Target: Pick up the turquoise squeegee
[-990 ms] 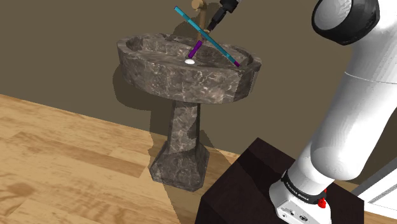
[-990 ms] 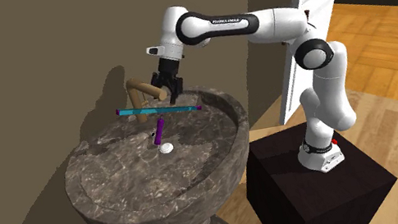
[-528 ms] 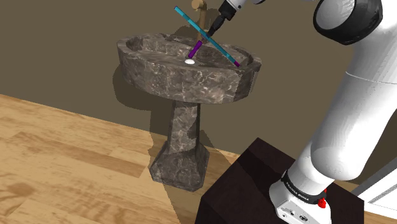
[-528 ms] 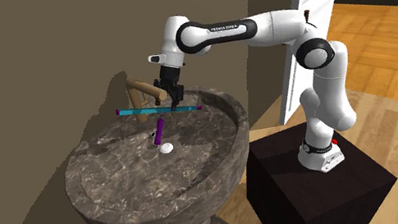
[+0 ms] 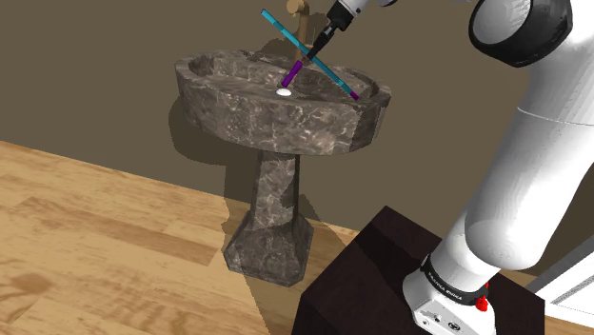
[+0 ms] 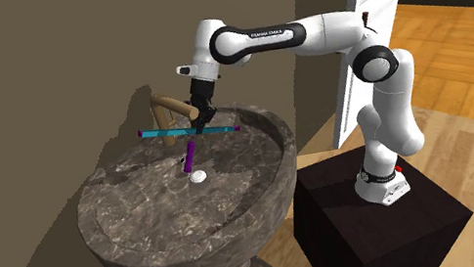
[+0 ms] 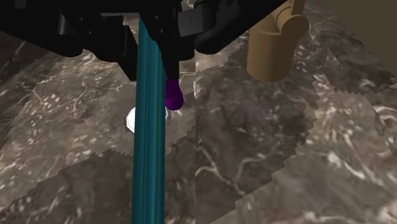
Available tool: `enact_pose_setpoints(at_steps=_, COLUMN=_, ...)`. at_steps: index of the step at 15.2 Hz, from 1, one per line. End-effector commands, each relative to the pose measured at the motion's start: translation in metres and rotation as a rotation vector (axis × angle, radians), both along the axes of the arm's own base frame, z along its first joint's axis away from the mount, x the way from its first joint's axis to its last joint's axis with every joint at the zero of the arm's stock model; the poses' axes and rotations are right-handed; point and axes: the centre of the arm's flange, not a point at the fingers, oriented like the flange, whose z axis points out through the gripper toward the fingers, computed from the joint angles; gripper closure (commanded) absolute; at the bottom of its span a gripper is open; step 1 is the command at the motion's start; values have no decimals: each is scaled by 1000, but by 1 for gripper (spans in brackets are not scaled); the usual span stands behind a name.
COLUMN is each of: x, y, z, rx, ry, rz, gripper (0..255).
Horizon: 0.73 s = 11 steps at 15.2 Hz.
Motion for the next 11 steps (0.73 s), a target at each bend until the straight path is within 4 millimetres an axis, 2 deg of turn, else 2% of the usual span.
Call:
enact_pose_setpoints(at_steps=1, x=0, y=0, z=0, rx=0, ry=0, rz=1, gripper=255)
enact_pose_setpoints(at_steps=2, x=0, y=1, z=-1, rx=0, ry=0, rz=1, gripper=255)
enact_pose_setpoints(at_steps=11, x=0, y=1, z=47, rx=0, ry=0, rz=1, gripper=255)
